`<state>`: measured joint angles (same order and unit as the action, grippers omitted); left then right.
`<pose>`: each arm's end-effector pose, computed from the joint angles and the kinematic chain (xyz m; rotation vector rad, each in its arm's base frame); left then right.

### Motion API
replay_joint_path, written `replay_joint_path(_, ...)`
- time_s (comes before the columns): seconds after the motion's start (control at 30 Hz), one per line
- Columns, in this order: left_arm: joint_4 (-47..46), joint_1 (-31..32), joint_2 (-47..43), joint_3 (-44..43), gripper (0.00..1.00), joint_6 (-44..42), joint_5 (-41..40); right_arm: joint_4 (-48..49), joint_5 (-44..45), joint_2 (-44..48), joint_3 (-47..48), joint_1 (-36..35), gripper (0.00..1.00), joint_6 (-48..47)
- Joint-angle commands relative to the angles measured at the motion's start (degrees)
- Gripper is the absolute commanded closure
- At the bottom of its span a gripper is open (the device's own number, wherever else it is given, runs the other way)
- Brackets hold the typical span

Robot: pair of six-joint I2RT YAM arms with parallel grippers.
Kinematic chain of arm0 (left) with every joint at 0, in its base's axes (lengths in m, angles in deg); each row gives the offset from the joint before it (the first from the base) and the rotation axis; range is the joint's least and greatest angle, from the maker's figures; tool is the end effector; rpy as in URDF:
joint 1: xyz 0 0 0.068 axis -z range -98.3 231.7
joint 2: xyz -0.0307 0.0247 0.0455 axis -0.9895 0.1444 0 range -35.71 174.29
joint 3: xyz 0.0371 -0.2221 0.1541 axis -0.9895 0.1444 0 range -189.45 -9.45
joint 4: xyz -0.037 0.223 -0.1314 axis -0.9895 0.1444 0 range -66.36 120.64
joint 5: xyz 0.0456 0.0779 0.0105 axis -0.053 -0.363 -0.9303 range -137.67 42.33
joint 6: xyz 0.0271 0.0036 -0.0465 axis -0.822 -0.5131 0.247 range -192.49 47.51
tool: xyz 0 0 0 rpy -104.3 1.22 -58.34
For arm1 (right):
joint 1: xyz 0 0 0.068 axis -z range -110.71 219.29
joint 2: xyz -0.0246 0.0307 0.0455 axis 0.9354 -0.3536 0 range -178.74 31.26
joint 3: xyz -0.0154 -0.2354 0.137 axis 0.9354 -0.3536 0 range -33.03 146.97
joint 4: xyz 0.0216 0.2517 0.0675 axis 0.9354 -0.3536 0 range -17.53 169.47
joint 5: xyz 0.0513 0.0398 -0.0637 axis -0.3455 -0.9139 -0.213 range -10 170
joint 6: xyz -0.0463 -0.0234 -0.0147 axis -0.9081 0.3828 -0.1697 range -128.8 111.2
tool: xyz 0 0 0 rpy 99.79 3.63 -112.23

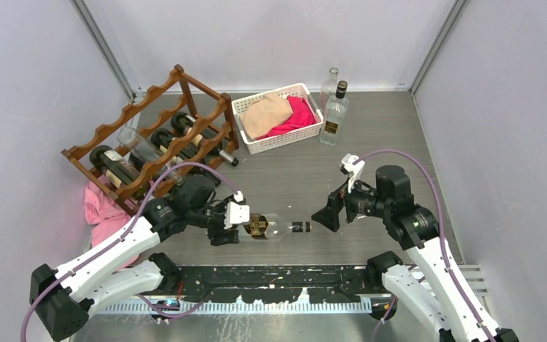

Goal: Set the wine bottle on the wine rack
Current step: Pick up the wine bottle from the center of the board.

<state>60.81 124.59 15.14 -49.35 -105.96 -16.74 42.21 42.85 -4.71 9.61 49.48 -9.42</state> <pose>0.1158 -0.1324 0.2528 1.6571 1.7025 -0.7258 0.1160 0.0645 0.3045 -0.7565 1.9636 0.8812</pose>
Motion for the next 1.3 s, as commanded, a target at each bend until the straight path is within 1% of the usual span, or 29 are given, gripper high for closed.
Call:
replay_joint_path(0.0, -8.8, -1.4, -2.5, -1.5, 1.00, 0.2, 5.7, -2.4, 1.6, -2.3, 3.9, -1.6, 0.00, -4.5)
replay_joint_path(0.37, -9.7, -2.2, -4.1, -0.8, 1.00, 0.7, 6.5, -4.2, -0.6, -1.9, 5.4, -2.0, 0.00, -1.5)
replay_joint_path(0.5, -10.0, -2.5, -4.6, -0.7, 1.00, 0.9, 6.6, -6.8, 1.9, -5.4, 8.2, -1.9, 0.00, -1.1)
replay_joint_path(0.67, -10.7, -2.9, -5.7, -0.4, 1.00, 1.2, 6.4, -7.2, 2.3, -10.5, 10.8, -2.1, 0.00, 0.5)
replay_joint_path(0.83, -11.8, -3.3, -7.6, 0.2, 1.00, 1.4, 6.0, -8.7, -0.4, -14.7, 13.5, -1.9, 0.00, 4.4)
replay_joint_path(0.97, -12.1, -3.4, -8.1, 0.4, 1.00, 1.4, 6.0, -9.4, -0.1, -17.3, 14.5, -1.9, 0.00, 6.7)
replay_joint_path(1.03, -12.1, -3.4, -8.0, 0.3, 1.00, 1.5, 6.0, -9.2, -1.4, -18.6, 14.7, -1.7, 0.00, 7.6)
replay_joint_path(1.17, -12.1, -3.5, -8.5, 0.4, 1.00, 1.6, 6.3, -8.0, -3.6, -20.4, 14.3, -1.0, 0.04, 8.9)
replay_joint_path(1.27, -12.3, -3.5, -8.7, 0.5, 1.00, 1.8, 6.6, -4.0, -10.4, -21.3, 12.9, -0.9, 0.07, 12.0)
